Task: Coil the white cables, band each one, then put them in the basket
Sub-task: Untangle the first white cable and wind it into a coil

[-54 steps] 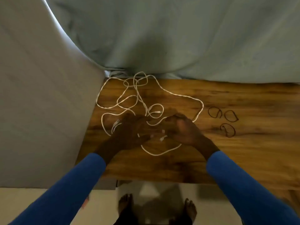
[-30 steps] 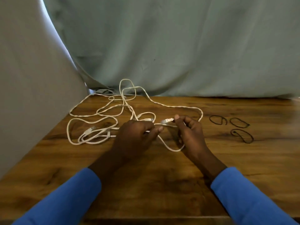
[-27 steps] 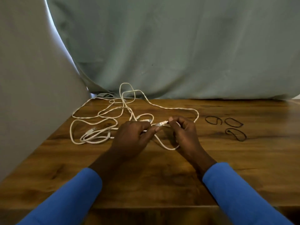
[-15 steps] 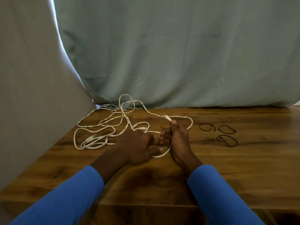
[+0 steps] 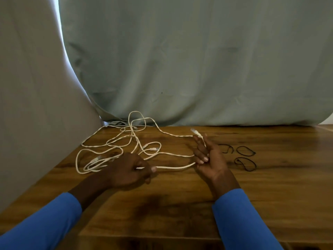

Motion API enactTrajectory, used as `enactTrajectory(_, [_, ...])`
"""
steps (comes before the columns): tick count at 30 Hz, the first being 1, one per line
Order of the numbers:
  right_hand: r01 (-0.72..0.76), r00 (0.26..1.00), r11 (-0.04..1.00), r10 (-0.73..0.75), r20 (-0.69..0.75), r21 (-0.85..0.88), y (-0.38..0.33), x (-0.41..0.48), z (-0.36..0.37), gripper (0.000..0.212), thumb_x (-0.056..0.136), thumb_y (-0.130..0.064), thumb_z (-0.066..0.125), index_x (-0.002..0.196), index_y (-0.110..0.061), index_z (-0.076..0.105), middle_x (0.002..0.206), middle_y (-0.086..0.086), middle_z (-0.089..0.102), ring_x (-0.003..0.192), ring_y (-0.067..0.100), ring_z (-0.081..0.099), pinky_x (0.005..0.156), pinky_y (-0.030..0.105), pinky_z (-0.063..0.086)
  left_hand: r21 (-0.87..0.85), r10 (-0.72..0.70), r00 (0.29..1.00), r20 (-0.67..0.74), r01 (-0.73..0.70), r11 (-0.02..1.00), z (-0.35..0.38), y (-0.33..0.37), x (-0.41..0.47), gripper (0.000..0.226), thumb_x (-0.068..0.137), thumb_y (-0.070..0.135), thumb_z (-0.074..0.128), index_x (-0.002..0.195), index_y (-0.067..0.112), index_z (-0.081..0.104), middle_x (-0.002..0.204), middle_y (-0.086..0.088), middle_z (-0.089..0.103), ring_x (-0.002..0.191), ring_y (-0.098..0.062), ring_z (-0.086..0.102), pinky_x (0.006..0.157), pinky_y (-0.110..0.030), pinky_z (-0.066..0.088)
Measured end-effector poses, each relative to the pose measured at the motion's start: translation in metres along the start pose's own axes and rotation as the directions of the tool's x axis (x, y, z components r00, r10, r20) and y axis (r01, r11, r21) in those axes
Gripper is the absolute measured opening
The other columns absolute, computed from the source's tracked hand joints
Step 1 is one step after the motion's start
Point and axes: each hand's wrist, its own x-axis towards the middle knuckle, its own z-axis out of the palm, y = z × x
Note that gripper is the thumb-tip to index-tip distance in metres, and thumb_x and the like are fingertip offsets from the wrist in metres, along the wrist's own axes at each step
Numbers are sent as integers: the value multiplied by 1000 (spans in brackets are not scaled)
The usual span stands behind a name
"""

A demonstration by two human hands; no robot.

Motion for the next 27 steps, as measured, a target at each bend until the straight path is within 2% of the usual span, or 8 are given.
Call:
enactTrajectory(5, [47, 999, 999, -47, 26, 7, -12, -5, -5, 19, 94, -22, 50, 99, -8, 62, 45, -8, 31, 30, 4, 24, 37, 21, 13, -133, -54, 998, -34, 49, 990, -15, -23, 0, 33, 94, 50, 60, 79, 28, 81, 76, 14, 75, 73, -3, 67, 71, -26, 45])
enactTrajectory(8, [73, 997, 927, -58, 53, -368, -4, -19, 10, 34, 104, -39, 49, 94, -10, 64, 48, -6, 35, 36, 7, 27, 39, 23, 16, -134, -100, 982, -159, 79, 988, -19, -34, 7, 34, 95, 50, 61, 76, 27, 80, 73, 14, 73, 72, 0, 66, 73, -29, 44])
enactTrajectory(12, [134, 991, 347, -69, 118, -928, 44, -27, 38, 39, 102, -51, 51, 89, -18, 69, 64, -1, 59, 57, 13, 52, 57, 33, 41, 10, -64, 922, -381, 74, 997, -23, -24, 38, 32, 95, 51, 66, 71, 31, 73, 68, 12, 68, 68, -2, 64, 63, -29, 45])
enactTrajectory(15, [146, 989, 196, -20, 145, -970, 69, -20, 45, 31, 106, -48, 45, 101, -22, 60, 65, 4, 67, 48, 15, 55, 47, 27, 41, -45, -17, 869, -494, -6, 999, -23, -3, 65, 30, 95, 49, 65, 69, 34, 70, 63, 14, 66, 62, -2, 63, 59, -26, 41])
enactTrajectory(18, [31, 997, 304, 54, 50, -952, 73, -8, 54, 31, 111, -35, 36, 111, -12, 57, 81, 18, 76, 45, 20, 57, 41, 23, 39, -60, 41, 824, -565, -91, 994, -11, 9, 82, 34, 89, 56, 59, 75, 28, 73, 63, 13, 64, 64, -5, 62, 59, -30, 45])
enactTrajectory(21, [-83, 996, 604, 79, -44, -793, 68, 9, 53, 40, 108, -26, 34, 104, 0, 64, 80, 21, 72, 54, 25, 63, 38, 23, 28, 11, 144, 770, -622, -174, 985, 10, 10, 83, 31, 93, 53, 58, 82, 27, 72, 65, 13, 63, 66, -7, 62, 59, -29, 43])
enactTrajectory(24, [-71, 997, 882, 46, -63, -466, 61, 19, 40, 42, 92, -46, 52, 95, -9, 72, 77, 10, 59, 56, 19, 57, 39, 22, 25, 99, 233, 753, -616, -219, 971, 33, -2, 75, 34, 97, 54, 48, 108, 31, 72, 86, 6, 74, 79, -16, 68, 68, -30, 48])
enactTrajectory(27, [-27, 996, 969, 6, -85, -246, 60, 26, 32, 50, 97, -56, 51, 103, -10, 70, 84, 7, 65, 59, 17, 51, 39, 21, 27, 261, 351, 808, -473, -252, 932, 49, -7, 72, 40, 101, 50, 45, 133, 34, 62, 98, -1, 76, 84, -27, 70, 69, -34, 47])
